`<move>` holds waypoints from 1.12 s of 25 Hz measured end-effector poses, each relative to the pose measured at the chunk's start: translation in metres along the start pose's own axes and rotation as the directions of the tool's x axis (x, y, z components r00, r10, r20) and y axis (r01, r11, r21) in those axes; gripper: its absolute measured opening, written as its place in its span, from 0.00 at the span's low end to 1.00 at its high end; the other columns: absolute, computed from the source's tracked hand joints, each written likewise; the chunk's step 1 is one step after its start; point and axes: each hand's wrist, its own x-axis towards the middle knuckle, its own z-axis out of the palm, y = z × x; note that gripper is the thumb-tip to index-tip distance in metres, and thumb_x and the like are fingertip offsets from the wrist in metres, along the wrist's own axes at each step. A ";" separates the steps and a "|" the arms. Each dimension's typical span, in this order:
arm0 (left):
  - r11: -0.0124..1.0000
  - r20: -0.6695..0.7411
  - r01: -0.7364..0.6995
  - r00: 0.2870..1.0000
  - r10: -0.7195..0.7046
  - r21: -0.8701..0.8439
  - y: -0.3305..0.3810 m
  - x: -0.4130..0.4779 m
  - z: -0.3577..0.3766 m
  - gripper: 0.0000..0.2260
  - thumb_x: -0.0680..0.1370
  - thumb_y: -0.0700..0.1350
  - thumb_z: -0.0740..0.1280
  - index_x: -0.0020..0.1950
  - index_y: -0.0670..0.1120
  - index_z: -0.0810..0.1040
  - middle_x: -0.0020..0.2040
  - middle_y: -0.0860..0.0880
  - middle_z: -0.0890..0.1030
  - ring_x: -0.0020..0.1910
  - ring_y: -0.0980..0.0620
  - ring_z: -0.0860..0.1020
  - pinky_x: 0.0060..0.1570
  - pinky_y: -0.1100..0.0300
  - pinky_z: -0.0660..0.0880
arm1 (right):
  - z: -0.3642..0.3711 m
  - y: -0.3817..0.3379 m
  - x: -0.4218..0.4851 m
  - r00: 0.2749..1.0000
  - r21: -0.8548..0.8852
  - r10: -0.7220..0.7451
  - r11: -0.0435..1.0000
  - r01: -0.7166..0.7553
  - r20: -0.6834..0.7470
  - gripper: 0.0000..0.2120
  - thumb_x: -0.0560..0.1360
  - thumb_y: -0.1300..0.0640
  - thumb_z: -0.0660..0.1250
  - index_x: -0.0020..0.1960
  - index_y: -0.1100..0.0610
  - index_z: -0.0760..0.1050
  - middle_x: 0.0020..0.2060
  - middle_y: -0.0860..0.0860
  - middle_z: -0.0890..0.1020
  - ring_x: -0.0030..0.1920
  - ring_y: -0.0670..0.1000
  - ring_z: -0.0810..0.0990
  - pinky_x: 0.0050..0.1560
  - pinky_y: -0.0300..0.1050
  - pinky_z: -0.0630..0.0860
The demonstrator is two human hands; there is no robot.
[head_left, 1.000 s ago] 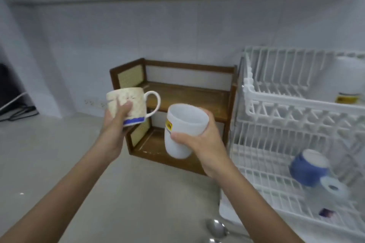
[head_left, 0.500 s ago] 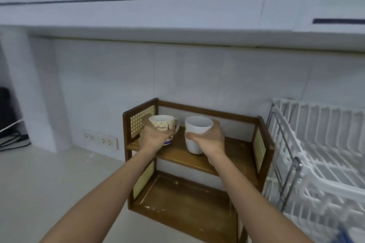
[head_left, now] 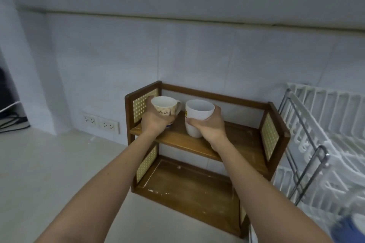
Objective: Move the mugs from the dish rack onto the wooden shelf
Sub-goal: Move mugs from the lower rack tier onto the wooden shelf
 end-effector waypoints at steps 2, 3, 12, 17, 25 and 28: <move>1.000 0.043 -0.019 0.999 0.019 -0.011 -0.001 0.000 -0.004 0.44 0.62 0.54 0.78 0.71 0.53 0.57 0.62 0.46 0.76 0.61 0.43 0.74 0.50 0.56 0.73 | -0.003 0.000 -0.001 0.999 0.019 0.023 1.000 -0.024 0.036 0.40 0.57 0.51 0.82 0.62 0.48 0.64 0.52 0.45 0.74 0.55 0.48 0.74 0.49 0.39 0.72; 0.999 0.060 -0.031 0.998 0.032 -0.015 0.000 -0.002 -0.007 0.44 0.62 0.53 0.78 0.71 0.52 0.56 0.63 0.46 0.76 0.61 0.43 0.74 0.52 0.55 0.74 | -0.005 0.000 -0.003 0.998 0.032 0.045 0.998 -0.046 0.051 0.41 0.58 0.52 0.82 0.64 0.49 0.64 0.53 0.45 0.74 0.56 0.49 0.74 0.49 0.39 0.72; 0.960 -0.057 -0.094 0.995 0.082 -0.264 0.017 -0.118 -0.013 0.25 0.75 0.40 0.68 0.70 0.47 0.64 0.68 0.46 0.72 0.66 0.50 0.71 0.66 0.49 0.71 | -0.043 -0.006 -0.122 0.995 -0.151 0.012 0.988 0.003 0.098 0.38 0.74 0.50 0.70 0.77 0.51 0.53 0.74 0.47 0.64 0.73 0.48 0.62 0.68 0.39 0.58; 0.909 0.162 -0.100 0.970 0.179 -0.405 0.005 -0.266 0.008 0.20 0.76 0.33 0.66 0.57 0.57 0.73 0.57 0.55 0.78 0.58 0.57 0.76 0.61 0.62 0.73 | -0.129 0.023 -0.251 0.986 -0.012 -0.053 0.998 0.055 0.158 0.24 0.72 0.54 0.68 0.65 0.40 0.69 0.64 0.42 0.76 0.63 0.37 0.74 0.60 0.33 0.73; 0.756 0.450 -0.446 0.615 0.647 -0.479 0.058 -0.362 0.064 0.10 0.76 0.42 0.62 0.52 0.55 0.78 0.50 0.61 0.79 0.52 0.62 0.77 0.52 0.71 0.72 | -0.306 0.100 -0.265 0.996 -0.633 0.089 0.771 -0.075 -0.010 0.12 0.74 0.63 0.69 0.55 0.51 0.79 0.52 0.47 0.83 0.54 0.43 0.80 0.54 0.37 0.72; 0.697 0.597 -0.601 0.410 0.689 -0.392 0.081 -0.361 0.121 0.11 0.76 0.38 0.63 0.57 0.48 0.78 0.55 0.52 0.79 0.56 0.55 0.76 0.56 0.63 0.71 | -0.358 0.136 -0.246 0.925 -0.980 0.342 0.164 0.113 0.164 0.20 0.76 0.59 0.66 0.67 0.50 0.72 0.70 0.48 0.71 0.72 0.52 0.66 0.71 0.51 0.61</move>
